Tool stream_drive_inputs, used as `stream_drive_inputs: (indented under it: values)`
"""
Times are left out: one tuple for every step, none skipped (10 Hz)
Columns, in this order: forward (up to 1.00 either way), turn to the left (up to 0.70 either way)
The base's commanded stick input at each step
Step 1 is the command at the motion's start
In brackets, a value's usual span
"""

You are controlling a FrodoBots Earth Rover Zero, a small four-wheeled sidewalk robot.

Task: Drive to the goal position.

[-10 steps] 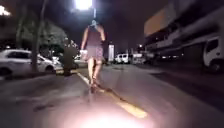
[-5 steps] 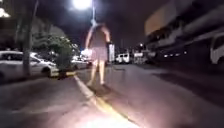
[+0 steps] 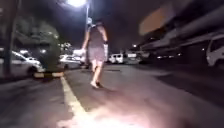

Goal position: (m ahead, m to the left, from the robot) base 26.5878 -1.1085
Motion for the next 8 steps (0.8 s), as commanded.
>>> stream_drive_inputs:
  values:
    - [1.00, 0.00]
    - [1.00, 0.00]
    - [1.00, 0.00]
    - [1.00, 0.00]
    - [1.00, 0.00]
    - [1.00, 0.00]
    - [1.00, 0.00]
    - [1.00, 0.00]
